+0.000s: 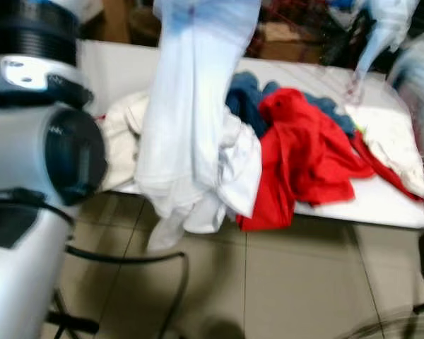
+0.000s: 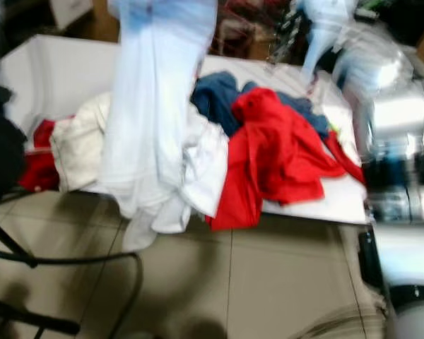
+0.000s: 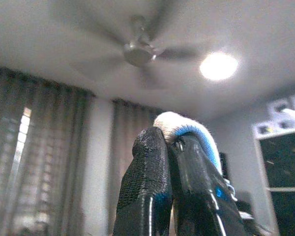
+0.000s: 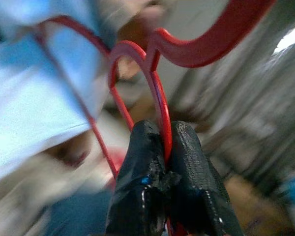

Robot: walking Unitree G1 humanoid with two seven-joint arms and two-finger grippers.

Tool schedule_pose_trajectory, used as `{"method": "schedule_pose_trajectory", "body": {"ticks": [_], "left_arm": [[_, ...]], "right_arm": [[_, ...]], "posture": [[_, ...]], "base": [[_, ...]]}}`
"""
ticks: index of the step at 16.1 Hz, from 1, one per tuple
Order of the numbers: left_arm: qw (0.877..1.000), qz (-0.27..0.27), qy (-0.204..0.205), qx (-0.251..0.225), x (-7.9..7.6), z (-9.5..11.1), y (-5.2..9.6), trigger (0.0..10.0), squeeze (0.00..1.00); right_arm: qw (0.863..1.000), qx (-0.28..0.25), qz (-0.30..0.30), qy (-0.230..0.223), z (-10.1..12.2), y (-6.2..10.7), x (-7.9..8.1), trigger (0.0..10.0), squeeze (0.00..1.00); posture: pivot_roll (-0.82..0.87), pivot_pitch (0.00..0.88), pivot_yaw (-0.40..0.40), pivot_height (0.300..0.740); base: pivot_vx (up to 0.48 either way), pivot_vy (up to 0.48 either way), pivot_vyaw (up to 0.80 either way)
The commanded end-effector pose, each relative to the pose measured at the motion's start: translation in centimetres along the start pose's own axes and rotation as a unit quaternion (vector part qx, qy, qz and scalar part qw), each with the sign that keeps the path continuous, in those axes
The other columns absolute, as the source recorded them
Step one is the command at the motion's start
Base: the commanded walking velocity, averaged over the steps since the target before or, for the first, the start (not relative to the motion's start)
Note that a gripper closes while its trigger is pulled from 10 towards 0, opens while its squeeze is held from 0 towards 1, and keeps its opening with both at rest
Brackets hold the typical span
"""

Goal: Hang hanger

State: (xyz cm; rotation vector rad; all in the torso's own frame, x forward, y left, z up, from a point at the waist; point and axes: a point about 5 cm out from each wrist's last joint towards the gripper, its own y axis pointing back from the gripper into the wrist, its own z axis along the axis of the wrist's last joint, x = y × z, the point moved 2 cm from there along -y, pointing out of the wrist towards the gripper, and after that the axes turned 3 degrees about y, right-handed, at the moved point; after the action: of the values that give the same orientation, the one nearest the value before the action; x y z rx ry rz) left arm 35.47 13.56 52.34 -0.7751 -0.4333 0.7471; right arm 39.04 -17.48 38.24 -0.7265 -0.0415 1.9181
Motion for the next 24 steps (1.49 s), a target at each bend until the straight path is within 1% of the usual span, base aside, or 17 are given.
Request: {"method": "schedule_pose_trajectory", "body": {"ticks": [1, 2, 3, 4, 6, 7, 9, 10, 11, 12, 13, 15, 17, 18, 19, 20, 24], "left_arm": [[1.000, -0.023, 0.002, -0.007, -1.4, 0.3, -1.0, 10.0, 0.00], [1.000, -0.018, 0.000, -0.007, -1.2, 0.3, -0.9, 10.0, 0.00], [1.000, 0.002, -0.004, -0.001, -0.3, 0.2, 0.0, 10.0, 0.00], [1.000, 0.007, -0.006, 0.002, 0.1, 0.0, 0.4, 10.0, 0.00], [0.998, 0.056, -0.002, 0.028, 2.0, -1.5, 3.2, 10.0, 0.00], [0.995, 0.080, -0.006, 0.055, 2.9, -3.1, 5.1, 10.0, 0.00], [0.987, 0.116, -0.016, 0.112, 3.6, -6.2, 8.4, 10.0, 0.00], [0.983, 0.130, -0.014, 0.131, 3.7, -7.3, 9.6, 10.0, 0.00], [0.971, 0.157, -0.008, 0.180, 3.9, -9.8, 12.1, 10.0, 0.00], [0.955, 0.175, -0.021, 0.239, 3.9, -12.2, 14.7, 10.0, 0.00], [0.930, 0.181, -0.035, 0.317, 3.2, -15.1, 17.9, 10.0, 0.00], [0.894, 0.184, -0.030, 0.408, 2.5, -17.6, 22.2, 10.0, 0.00], [0.886, 0.174, -0.037, 0.428, 2.3, -17.4, 23.1, 10.0, 0.00], [0.880, 0.162, -0.038, 0.444, 2.2, -16.9, 24.0, 10.0, 0.00], [0.873, 0.158, -0.034, 0.461, 2.4, -16.7, 24.7, 10.0, 1.00], [0.853, 0.142, -0.060, 0.499, 2.5, -16.5, 25.6, 10.0, 1.00], [0.854, 0.161, -0.084, 0.487, 3.9, -15.5, 25.0, 10.0, 1.00]], "right_arm": [[0.993, -0.054, -0.101, 0.021, 1.9, 0.6, -3.4, 10.0, 0.00], [0.992, -0.070, -0.107, 0.019, 2.4, 0.5, -3.7, 10.0, 0.00], [0.984, -0.100, -0.115, 0.093, 3.4, 0.1, -3.4, 10.0, 0.00], [0.979, -0.108, -0.112, 0.130, 3.7, 0.1, -2.9, 10.0, 0.00], [0.970, -0.090, -0.072, 0.212, 1.3, -0.3, -0.7, 10.0, 0.00], [0.973, -0.060, -0.041, 0.217, -1.1, -0.1, 0.5, 10.0, 0.00], [0.984, 0.015, 0.045, 0.173, -6.2, 1.2, 3.0, 10.0, 0.00], [0.981, 0.040, 0.083, 0.172, -7.9, 2.0, 4.1, 10.0, 0.00], [0.969, 0.112, 0.165, 0.143, -11.6, 4.1, 6.3, 10.0, 0.00], [0.949, 0.136, 0.260, 0.116, -13.3, 6.7, 8.7, 10.0, 0.00], [0.919, 0.147, 0.358, 0.077, -14.0, 10.1, 11.3, 10.0, 0.00], [0.894, 0.155, 0.420, 0.000, -12.4, 13.4, 12.3, 10.0, 0.00], [0.886, 0.145, 0.441, -0.024, -11.0, 14.5, 11.9, 10.0, 0.00], [0.875, 0.133, 0.464, -0.041, -8.9, 15.7, 11.0, 10.0, 0.00], [0.868, 0.127, 0.478, -0.043, -7.6, 16.3, 10.4, 10.0, 0.00], [0.861, 0.134, 0.489, -0.041, -5.7, 17.3, 9.1, 10.0, 0.00], [0.875, 0.145, 0.462, -0.014, -3.1, 17.3, 5.4, 10.0, 0.00]], "posture": [[0.09, 0.000, -0.044, 0.740], [0.10, 0.000, -0.050, 0.740], [0.10, 0.000, -0.052, 0.740], [0.10, 0.000, -0.052, 0.740], [0.09, 0.000, -0.045, 0.740], [0.09, 0.000, -0.044, 0.740], [0.09, 0.000, -0.040, 0.740], [0.09, 0.000, -0.040, 0.740], [0.09, 0.000, -0.041, 0.740], [0.09, 0.000, -0.039, 0.740], [0.09, 0.000, -0.039, 0.740], [0.07, 0.000, -0.023, 0.740], [0.07, 0.000, -0.021, 0.740], [0.07, 0.000, -0.021, 0.740], [0.06, 0.000, -0.020, 0.740], [0.06, 0.000, -0.017, 0.740], [0.05, 0.000, -0.006, 0.740]], "base": [[0.334, 0.000, 0.00], [0.334, 0.000, 0.00], [0.330, 0.000, 0.00], [0.334, 0.000, 0.00], [0.330, 0.000, 0.00], [0.334, 0.000, 0.00], [0.326, 0.000, 0.00], [0.322, 0.000, 0.00], [0.326, 0.000, 0.00], [0.296, 0.000, 0.00], [0.289, 0.000, 0.00], [0.000, 0.000, 0.00], [0.000, 0.000, 0.00], [0.000, 0.000, 0.00], [0.000, 0.000, 0.00], [0.000, 0.000, 0.00], [0.000, 0.000, 0.00]]}}
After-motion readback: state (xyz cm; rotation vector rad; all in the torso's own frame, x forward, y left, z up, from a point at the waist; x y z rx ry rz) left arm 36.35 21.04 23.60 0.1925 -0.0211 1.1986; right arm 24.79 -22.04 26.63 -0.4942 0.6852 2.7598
